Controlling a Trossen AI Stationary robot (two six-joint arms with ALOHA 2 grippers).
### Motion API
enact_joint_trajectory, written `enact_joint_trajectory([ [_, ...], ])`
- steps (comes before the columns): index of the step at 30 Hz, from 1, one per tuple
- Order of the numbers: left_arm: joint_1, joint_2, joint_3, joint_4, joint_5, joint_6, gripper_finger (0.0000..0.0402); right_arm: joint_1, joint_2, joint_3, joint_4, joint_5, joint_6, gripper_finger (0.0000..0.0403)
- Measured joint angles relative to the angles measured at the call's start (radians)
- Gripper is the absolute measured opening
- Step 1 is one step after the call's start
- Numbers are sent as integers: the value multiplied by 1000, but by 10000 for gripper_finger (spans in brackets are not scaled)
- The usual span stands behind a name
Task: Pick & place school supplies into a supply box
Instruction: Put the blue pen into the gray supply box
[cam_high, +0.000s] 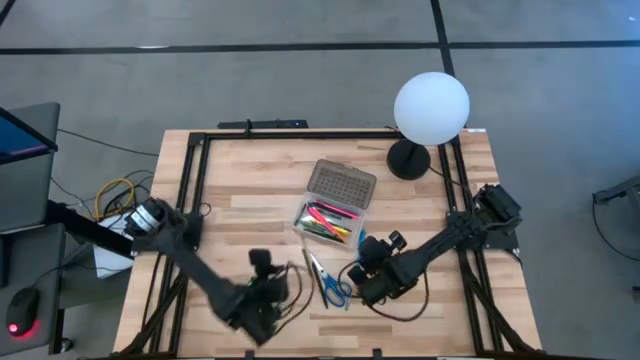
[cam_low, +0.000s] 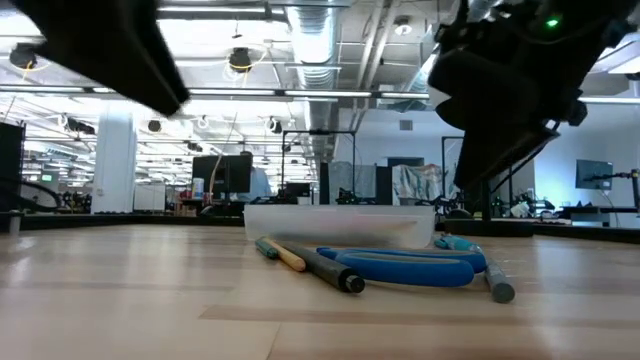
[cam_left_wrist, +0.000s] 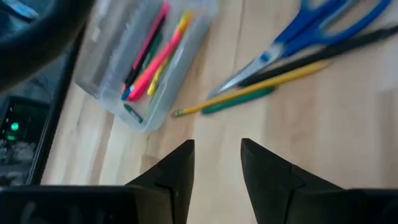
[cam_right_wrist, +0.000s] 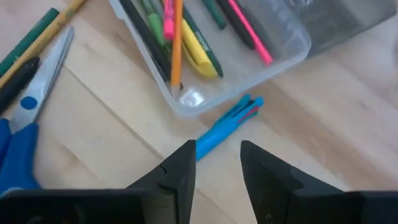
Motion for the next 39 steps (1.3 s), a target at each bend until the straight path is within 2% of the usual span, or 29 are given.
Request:
enact_joint_trajectory([
  [3, -86, 0, 0, 5, -92, -94, 126, -22, 0, 0, 24, -52, -1, 118],
  [7, -166, 0, 0, 22, -177, -107, 126, -40, 6, 0, 78, -97, -46, 118],
  [13, -221, 0, 0, 23, -231, -107, 126, -56, 6, 0, 137, -100, -79, 118],
  [25, -225, 0, 0, 23, -225, -120, 125, -76, 111, 0, 150, -136, -74, 118],
  [32, -225, 0, 0, 23, -219, -122, 125, -76, 122, 0, 124, -151, -19, 118],
  [39, -225, 0, 0, 23, -219, -122, 125, -62, 117, 0, 54, -218, 51, 118],
])
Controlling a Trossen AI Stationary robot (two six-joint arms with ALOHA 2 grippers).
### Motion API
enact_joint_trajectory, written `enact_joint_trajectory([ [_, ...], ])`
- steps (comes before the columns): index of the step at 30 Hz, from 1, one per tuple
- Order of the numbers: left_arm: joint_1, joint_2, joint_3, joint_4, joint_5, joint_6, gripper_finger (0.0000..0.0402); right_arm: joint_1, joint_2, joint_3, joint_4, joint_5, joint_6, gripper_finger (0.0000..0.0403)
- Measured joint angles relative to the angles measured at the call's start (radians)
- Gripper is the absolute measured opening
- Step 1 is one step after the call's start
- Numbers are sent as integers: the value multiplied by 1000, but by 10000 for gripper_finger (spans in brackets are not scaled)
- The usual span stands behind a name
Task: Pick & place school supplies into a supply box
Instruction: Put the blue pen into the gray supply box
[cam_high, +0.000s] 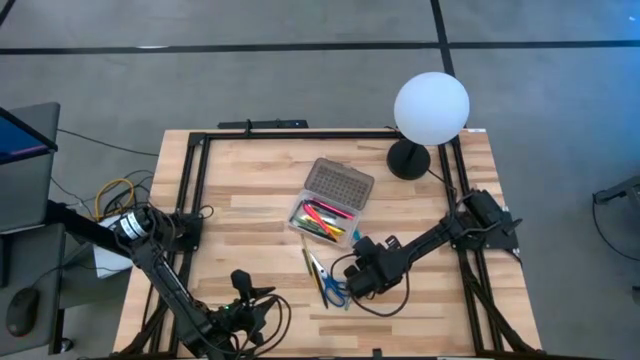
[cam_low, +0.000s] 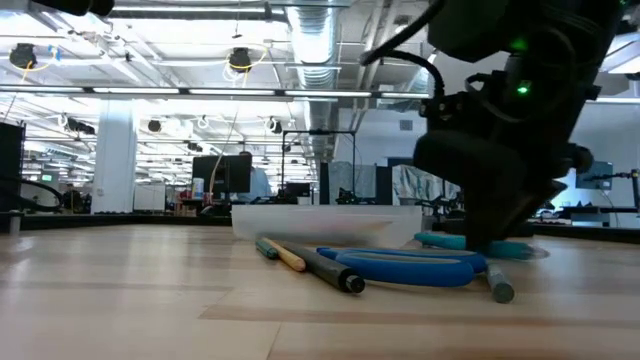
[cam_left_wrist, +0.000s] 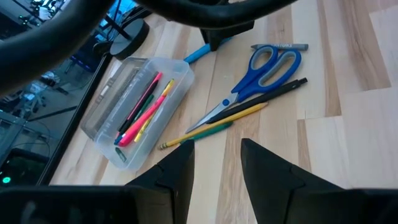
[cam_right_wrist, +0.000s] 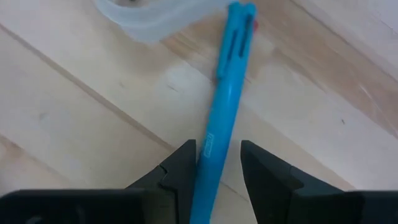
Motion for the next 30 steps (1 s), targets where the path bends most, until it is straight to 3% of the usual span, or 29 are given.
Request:
enact_joint_trajectory([
  [8, 0, 0, 0, 0, 3, -1, 125, 47, 1, 1, -40, -46, 22, 108],
  [21, 0, 0, 0, 0, 8, -5, 125, 187, -3, 3, -72, -147, -51, 15],
  [30, 1, 0, 0, 0, 8, -8, 125, 290, -3, 36, -118, -241, -42, 39],
])
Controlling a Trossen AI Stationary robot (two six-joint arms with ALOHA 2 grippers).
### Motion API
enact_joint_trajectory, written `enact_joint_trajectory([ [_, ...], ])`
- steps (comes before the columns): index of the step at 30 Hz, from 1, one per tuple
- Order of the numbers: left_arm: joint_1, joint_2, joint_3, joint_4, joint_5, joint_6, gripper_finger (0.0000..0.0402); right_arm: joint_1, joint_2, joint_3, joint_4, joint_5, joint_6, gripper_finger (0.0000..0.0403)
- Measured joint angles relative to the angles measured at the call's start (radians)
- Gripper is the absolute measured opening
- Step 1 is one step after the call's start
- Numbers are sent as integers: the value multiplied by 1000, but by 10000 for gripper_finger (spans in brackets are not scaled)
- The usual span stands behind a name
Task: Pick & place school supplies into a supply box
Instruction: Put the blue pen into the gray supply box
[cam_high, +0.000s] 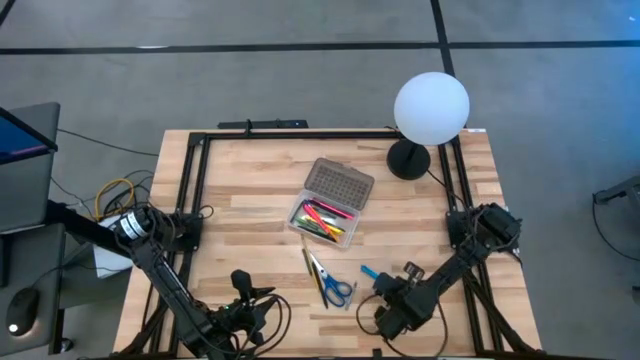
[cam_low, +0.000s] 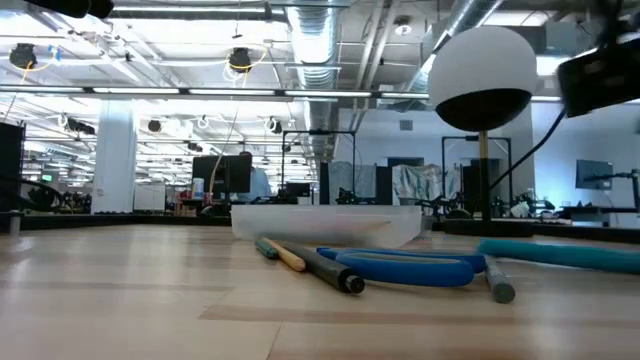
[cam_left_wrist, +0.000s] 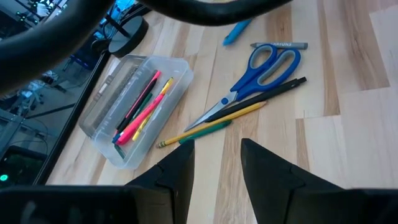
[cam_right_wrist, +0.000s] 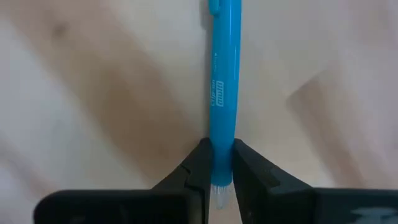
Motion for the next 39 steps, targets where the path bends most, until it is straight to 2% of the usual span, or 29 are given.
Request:
enact_joint_trajectory([
  [7, 5, 0, 0, 0, 0, 0, 125, 43, 2, 19, 14, -6, -1, 23],
  [11, 14, 0, 0, 0, 0, 0, 125, 48, 2, 19, 33, -6, -1, 50],
  [16, 28, 0, 0, 0, 0, 0, 125, 26, 0, 19, 38, -66, -33, 89],
  [22, 40, 0, 0, 1, 0, 0, 125, -15, -1, 20, 36, -84, -90, 118],
  [39, 40, 1, 0, 5, 2, -1, 125, -90, -2, 22, 74, -92, -311, 131],
])
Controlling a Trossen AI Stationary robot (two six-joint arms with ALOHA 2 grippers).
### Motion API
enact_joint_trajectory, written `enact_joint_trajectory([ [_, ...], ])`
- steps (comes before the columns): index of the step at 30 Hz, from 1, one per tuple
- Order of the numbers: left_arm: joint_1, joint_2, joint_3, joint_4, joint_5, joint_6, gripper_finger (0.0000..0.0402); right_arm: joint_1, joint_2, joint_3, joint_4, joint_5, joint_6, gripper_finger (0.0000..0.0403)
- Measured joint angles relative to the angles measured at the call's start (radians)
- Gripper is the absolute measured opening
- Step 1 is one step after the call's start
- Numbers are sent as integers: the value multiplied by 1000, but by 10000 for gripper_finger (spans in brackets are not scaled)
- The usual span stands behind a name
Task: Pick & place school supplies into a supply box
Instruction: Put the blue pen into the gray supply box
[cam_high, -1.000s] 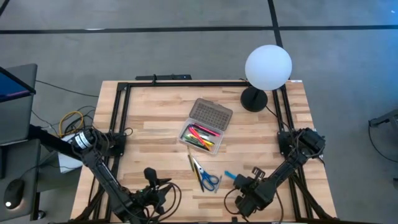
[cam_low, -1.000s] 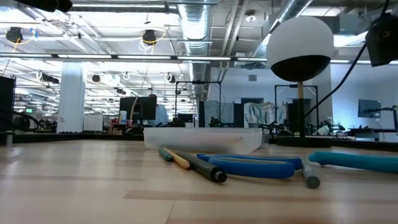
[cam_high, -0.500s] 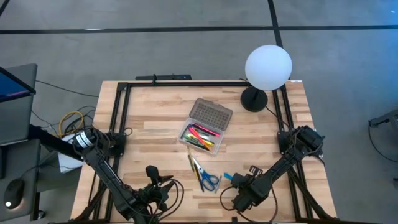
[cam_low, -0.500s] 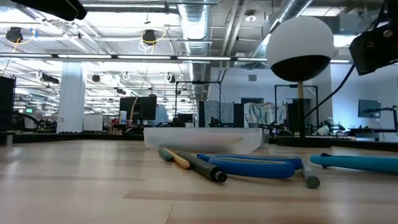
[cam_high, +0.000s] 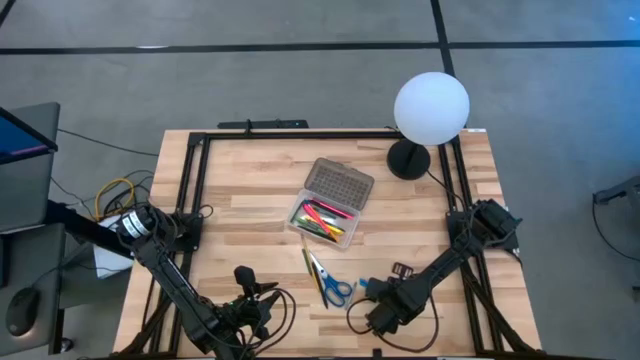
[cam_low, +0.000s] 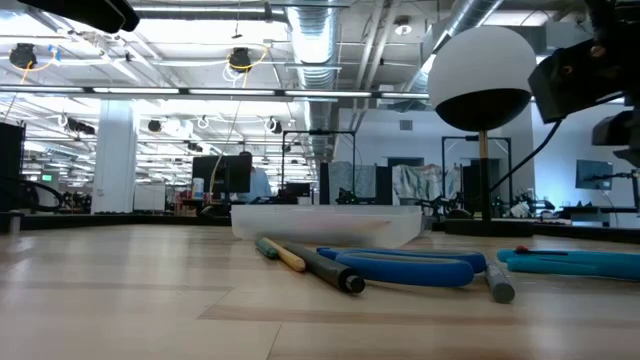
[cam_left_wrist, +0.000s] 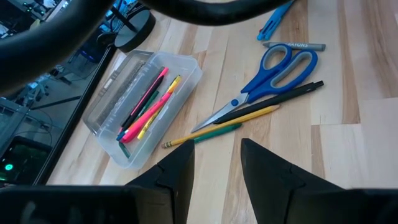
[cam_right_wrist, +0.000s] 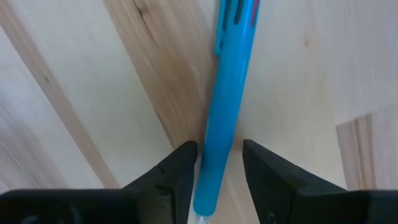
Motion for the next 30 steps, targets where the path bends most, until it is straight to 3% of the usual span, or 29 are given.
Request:
enact_joint_trajectory([
  [15, 0, 0, 0, 0, 0, 0, 125, -57, 0, 0, 40, 27, -65, 130],
  [30, 0, 0, 0, 0, -1, 0, 125, -61, 1, 0, 66, 38, -91, 74],
])
